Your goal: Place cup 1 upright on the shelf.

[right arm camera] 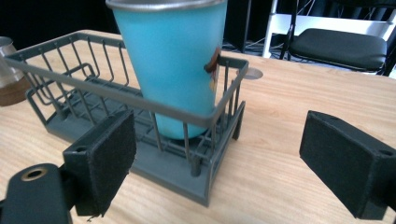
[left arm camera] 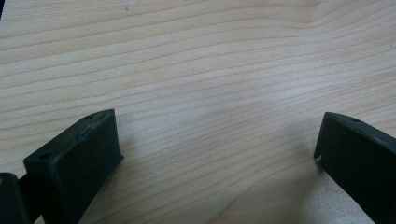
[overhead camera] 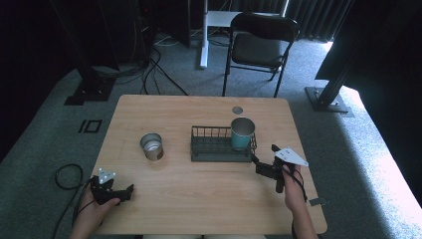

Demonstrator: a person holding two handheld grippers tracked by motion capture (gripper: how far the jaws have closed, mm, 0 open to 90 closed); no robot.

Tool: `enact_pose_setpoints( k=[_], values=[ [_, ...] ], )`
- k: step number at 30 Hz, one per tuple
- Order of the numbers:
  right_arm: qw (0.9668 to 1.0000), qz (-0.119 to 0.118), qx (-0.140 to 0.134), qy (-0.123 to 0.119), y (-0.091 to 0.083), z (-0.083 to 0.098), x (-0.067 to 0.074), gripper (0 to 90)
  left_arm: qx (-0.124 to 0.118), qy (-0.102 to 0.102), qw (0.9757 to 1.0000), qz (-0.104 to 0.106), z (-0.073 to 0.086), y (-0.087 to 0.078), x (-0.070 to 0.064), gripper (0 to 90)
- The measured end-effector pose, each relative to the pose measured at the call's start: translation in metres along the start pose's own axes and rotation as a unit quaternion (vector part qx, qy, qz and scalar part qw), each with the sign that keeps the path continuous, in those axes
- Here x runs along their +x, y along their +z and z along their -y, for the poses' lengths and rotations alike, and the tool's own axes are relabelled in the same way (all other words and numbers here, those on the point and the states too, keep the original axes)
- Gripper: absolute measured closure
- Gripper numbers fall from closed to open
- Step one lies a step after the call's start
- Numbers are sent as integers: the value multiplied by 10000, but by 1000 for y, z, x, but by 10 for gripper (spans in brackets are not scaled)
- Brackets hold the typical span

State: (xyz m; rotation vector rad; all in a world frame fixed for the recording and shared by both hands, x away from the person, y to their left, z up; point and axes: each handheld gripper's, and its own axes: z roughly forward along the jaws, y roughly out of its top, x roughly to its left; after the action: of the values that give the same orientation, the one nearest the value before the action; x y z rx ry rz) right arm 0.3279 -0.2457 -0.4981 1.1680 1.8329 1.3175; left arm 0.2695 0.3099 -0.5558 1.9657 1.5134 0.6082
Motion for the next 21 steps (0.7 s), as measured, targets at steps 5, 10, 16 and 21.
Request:
enact_pose_setpoints(
  k=[5, 10, 16, 21],
  values=[
    [9999, -90, 90, 16, -7, 10, -8, 107, 3, 4, 10000, -1, 0, 0, 0, 9],
    [9995, -164, 236, -109, -13, 18, -14, 107, 0, 4, 10000, -3, 0, 0, 0, 9],
    [9983, -305, 421, -248, -21, 26, -21, 107, 0, 7, 10000, -3, 0, 0, 0, 9],
    [9974, -504, 446, -260, -28, 32, -26, 107, -2, 5, 10000, -3, 0, 0, 0, 8]
  ],
)
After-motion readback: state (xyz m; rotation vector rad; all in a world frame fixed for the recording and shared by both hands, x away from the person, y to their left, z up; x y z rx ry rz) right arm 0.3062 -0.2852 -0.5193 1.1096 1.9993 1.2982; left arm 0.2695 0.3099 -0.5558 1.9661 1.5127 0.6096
